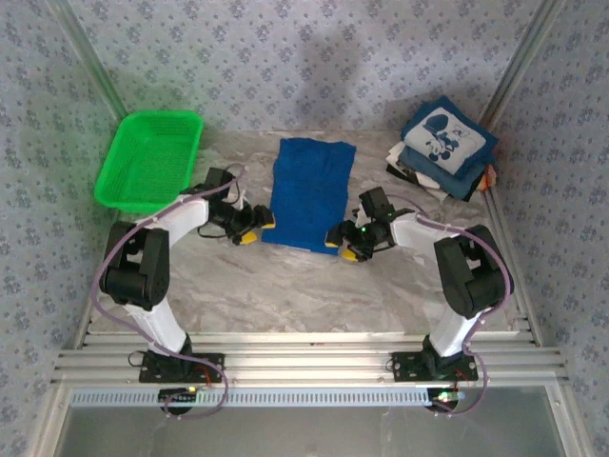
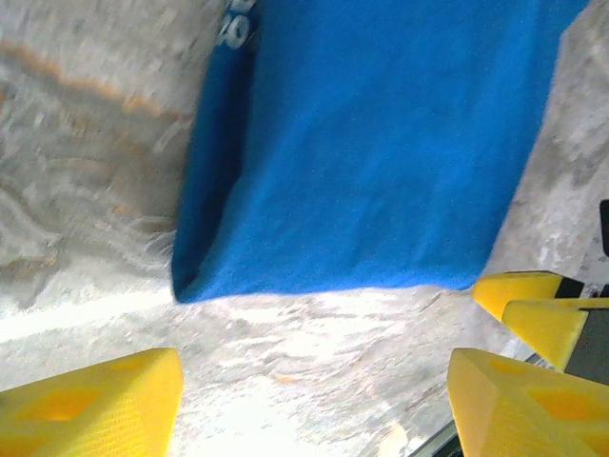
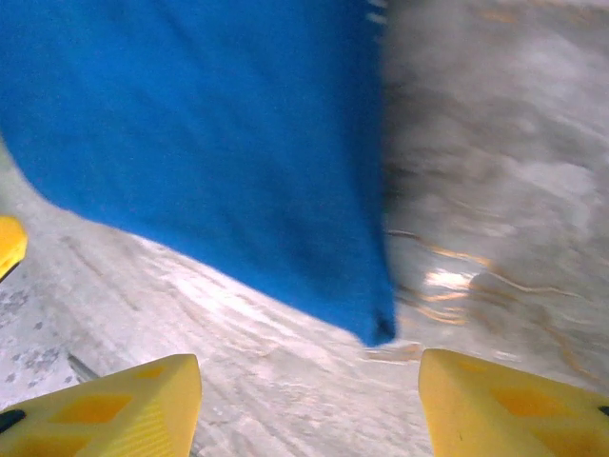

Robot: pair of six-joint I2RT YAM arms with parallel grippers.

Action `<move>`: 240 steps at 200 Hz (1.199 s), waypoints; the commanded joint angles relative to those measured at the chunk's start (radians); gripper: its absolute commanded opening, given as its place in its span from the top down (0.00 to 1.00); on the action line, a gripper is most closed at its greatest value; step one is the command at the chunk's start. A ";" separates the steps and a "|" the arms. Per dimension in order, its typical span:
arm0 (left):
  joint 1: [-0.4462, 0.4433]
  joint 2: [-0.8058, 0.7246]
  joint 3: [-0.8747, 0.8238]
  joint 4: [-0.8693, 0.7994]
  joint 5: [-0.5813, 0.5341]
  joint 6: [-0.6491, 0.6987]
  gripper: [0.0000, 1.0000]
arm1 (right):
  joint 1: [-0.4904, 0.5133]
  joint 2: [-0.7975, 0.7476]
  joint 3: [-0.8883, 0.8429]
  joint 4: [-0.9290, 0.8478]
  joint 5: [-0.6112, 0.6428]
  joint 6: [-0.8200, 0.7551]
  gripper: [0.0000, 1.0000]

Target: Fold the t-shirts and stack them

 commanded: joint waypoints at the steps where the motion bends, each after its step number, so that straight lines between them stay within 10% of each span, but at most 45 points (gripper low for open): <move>1: 0.003 0.000 -0.020 0.051 0.017 0.019 0.27 | 0.010 -0.025 -0.014 0.069 0.038 0.033 0.36; 137: -0.044 0.184 0.011 0.195 0.021 -0.070 0.35 | 0.030 0.161 0.072 0.160 0.035 0.084 0.44; 208: -0.069 0.209 0.074 0.128 0.018 -0.032 0.85 | 0.036 0.179 0.113 0.114 0.030 0.092 1.00; 240: -0.065 0.149 0.008 0.078 -0.002 0.013 0.95 | 0.036 0.120 0.085 0.072 0.019 0.085 1.00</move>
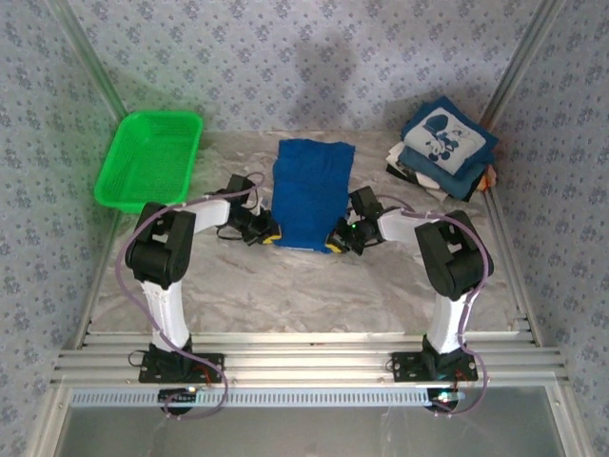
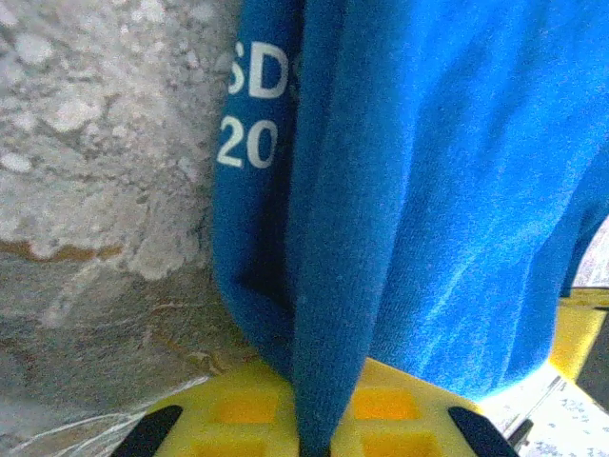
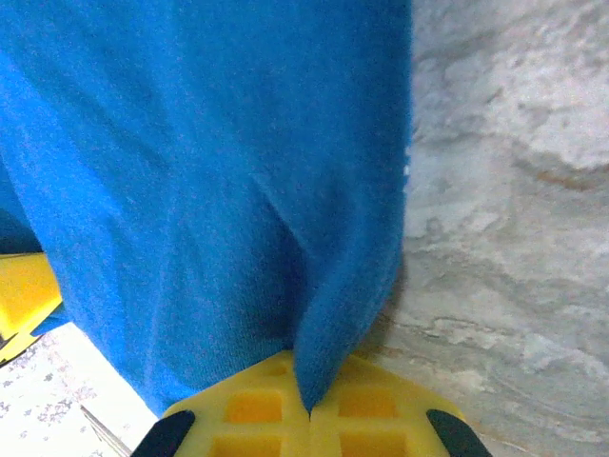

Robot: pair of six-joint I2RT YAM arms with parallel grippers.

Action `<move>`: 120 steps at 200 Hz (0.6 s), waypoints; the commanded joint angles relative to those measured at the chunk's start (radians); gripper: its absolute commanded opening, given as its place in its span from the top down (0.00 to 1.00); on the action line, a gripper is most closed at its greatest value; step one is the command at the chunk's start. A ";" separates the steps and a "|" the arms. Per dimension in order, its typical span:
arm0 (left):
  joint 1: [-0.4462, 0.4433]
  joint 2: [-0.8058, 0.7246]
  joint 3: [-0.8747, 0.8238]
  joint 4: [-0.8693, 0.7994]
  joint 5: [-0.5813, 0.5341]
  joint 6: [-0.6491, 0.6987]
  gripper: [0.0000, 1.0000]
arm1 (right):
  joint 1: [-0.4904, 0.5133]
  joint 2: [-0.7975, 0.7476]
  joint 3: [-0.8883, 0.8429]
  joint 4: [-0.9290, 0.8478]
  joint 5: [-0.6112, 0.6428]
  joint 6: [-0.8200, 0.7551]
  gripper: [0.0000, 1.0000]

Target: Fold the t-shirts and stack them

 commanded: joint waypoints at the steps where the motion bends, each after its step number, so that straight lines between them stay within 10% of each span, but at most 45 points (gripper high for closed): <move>1: 0.006 -0.073 -0.054 -0.061 -0.003 0.048 0.95 | 0.010 -0.048 -0.004 -0.026 -0.006 -0.016 1.00; 120: -0.065 -0.654 -0.579 -0.113 -0.121 -0.140 1.00 | 0.263 -0.520 -0.408 -0.127 0.134 0.220 1.00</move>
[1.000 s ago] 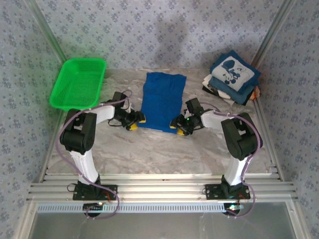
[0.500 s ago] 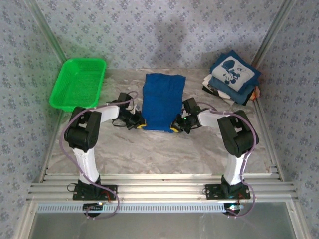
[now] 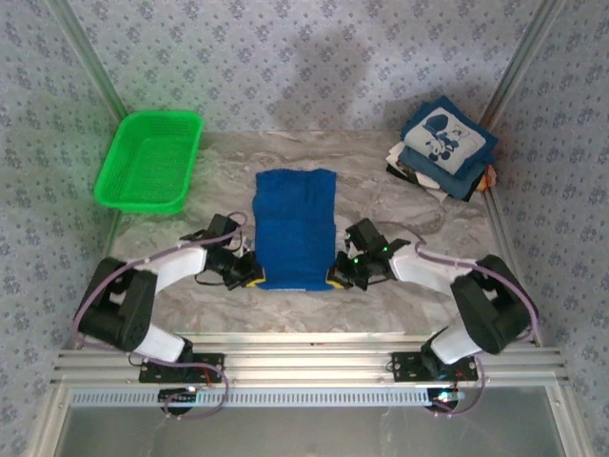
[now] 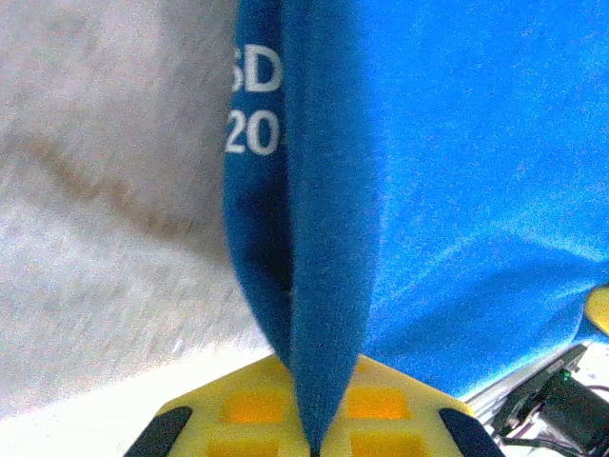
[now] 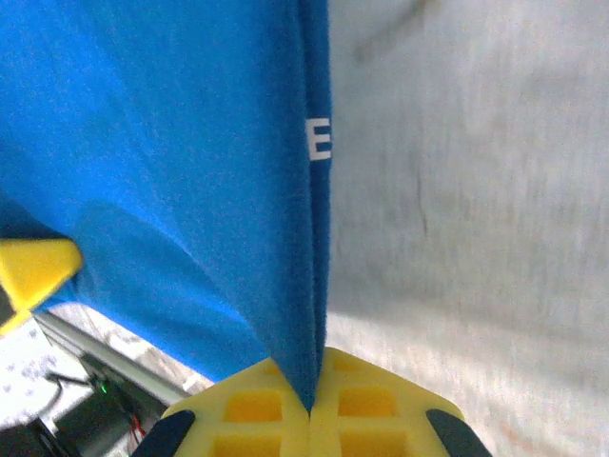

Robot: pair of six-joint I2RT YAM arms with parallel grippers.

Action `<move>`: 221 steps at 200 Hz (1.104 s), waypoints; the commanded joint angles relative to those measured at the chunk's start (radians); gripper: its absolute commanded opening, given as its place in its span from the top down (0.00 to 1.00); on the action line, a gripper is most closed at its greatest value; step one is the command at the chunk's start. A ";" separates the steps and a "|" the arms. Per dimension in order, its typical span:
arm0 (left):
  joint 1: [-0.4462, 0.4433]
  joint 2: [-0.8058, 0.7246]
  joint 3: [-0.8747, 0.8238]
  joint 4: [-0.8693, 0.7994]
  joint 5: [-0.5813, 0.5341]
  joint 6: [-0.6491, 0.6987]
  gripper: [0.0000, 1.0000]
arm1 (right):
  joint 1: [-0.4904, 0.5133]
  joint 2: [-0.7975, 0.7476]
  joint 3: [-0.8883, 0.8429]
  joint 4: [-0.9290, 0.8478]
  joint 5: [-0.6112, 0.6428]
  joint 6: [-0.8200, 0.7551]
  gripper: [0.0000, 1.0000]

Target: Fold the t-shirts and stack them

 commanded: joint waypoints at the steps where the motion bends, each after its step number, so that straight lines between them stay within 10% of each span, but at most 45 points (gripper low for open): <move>1: -0.011 -0.126 -0.051 -0.086 -0.057 -0.052 1.00 | 0.055 -0.103 -0.072 -0.063 0.079 0.114 1.00; 81: -0.047 -0.453 -0.107 -0.285 -0.099 -0.135 1.00 | 0.258 -0.220 -0.058 -0.136 0.177 0.240 1.00; 221: 0.142 -0.378 0.187 -0.437 0.053 -0.019 1.00 | 0.104 -0.107 0.341 -0.345 0.102 0.037 1.00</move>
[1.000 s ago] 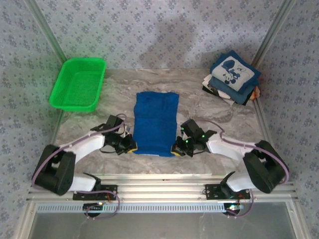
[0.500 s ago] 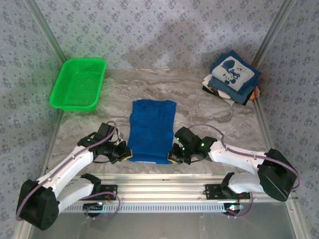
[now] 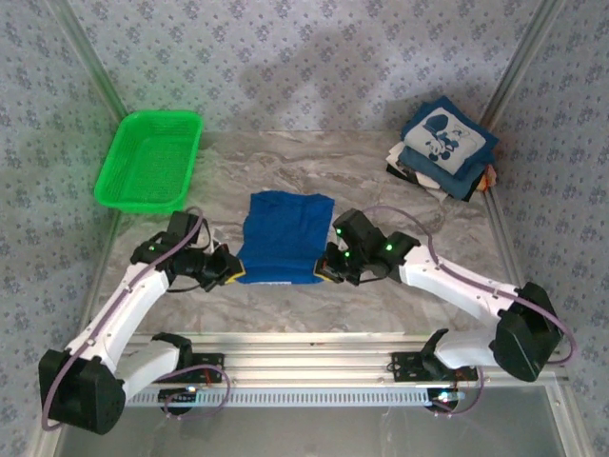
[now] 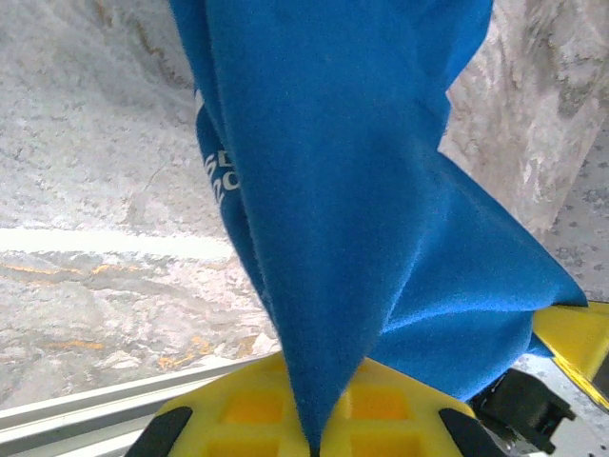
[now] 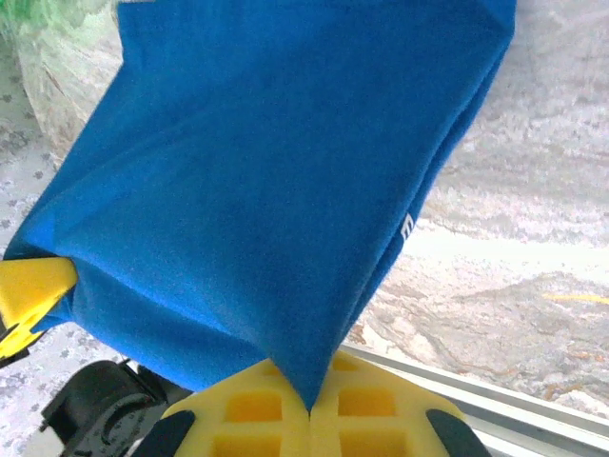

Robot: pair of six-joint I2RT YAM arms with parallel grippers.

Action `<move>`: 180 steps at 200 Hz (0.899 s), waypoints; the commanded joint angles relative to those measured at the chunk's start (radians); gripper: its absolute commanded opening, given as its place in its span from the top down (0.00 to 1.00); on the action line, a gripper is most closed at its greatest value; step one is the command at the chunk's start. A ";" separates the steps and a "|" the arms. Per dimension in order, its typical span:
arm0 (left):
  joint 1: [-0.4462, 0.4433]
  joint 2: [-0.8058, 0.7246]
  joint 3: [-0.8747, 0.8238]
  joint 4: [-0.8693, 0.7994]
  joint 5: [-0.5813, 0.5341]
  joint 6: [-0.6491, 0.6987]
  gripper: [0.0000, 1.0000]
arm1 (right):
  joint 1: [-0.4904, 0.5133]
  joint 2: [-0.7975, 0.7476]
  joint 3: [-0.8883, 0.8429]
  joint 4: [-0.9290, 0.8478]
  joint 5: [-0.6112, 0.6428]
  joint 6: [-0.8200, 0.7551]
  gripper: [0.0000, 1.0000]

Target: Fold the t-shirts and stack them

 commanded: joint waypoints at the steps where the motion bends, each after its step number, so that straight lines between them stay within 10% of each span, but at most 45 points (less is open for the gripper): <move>1: 0.024 0.034 0.070 -0.034 0.031 0.044 1.00 | -0.042 0.044 0.085 -0.075 -0.023 -0.076 1.00; 180: 0.186 0.487 0.480 0.002 0.157 0.180 0.99 | -0.335 0.413 0.481 -0.152 -0.201 -0.284 1.00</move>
